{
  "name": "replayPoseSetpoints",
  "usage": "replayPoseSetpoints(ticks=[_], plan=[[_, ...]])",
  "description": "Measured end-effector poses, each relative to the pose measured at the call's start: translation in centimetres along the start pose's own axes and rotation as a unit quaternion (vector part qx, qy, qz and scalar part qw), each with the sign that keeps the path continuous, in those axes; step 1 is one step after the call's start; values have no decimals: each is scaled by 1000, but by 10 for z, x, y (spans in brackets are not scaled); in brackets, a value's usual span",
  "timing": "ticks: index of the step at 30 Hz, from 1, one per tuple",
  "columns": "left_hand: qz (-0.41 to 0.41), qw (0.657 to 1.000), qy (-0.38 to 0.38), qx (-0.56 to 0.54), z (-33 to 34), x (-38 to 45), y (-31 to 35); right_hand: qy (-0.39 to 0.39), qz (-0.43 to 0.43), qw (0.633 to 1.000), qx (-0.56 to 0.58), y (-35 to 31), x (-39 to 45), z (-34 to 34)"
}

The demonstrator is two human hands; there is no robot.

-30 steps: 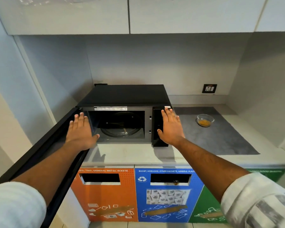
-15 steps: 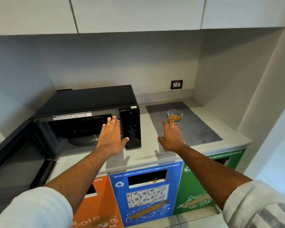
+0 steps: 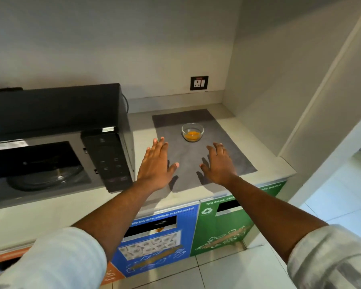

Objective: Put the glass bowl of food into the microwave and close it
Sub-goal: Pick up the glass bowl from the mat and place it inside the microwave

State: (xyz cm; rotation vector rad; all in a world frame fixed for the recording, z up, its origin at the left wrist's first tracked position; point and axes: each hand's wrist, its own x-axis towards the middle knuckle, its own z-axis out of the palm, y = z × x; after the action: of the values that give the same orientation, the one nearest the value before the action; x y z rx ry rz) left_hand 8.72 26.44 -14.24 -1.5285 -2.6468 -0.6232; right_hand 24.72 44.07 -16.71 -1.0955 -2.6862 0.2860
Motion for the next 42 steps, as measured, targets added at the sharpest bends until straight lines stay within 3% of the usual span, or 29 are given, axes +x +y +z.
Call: replayPoseSetpoints(ticks=[13, 21, 25, 28, 30, 32, 35, 37, 39, 42], plan=[[-49, 997, -16, -51, 114, 143, 4, -4, -5, 1000, 22, 76, 146, 46], [-122, 979, -4, -162, 181, 215, 0, -8, 18, 987, 159, 94, 233, 86], [-122, 972, 34, -199, 196, 242, 2, 24, -10, 982, 189, 99, 254, 102], [-155, 951, 58, -259, 204, 262, 1, 29, 17, 965, 261, 95, 275, 116], [-205, 921, 82, -320, 208, 275, 2, 7, 42, 937, 346, 90, 289, 124], [-267, 867, 89, -411, 209, 286, 3, 3, 95, 885, 456, 83, 299, 129], [-319, 765, 95, -551, 212, 298, 3, -2, 168, 752, 638, 78, 312, 133], [-321, 721, 100, -606, 214, 307, 4, -6, 195, 673, 713, 77, 322, 136], [-315, 709, 99, -623, 216, 313, 7, -13, 210, 652, 729, 75, 325, 137], [-316, 684, 112, -648, 220, 323, 9, -37, 202, 668, 715, 73, 327, 141]])
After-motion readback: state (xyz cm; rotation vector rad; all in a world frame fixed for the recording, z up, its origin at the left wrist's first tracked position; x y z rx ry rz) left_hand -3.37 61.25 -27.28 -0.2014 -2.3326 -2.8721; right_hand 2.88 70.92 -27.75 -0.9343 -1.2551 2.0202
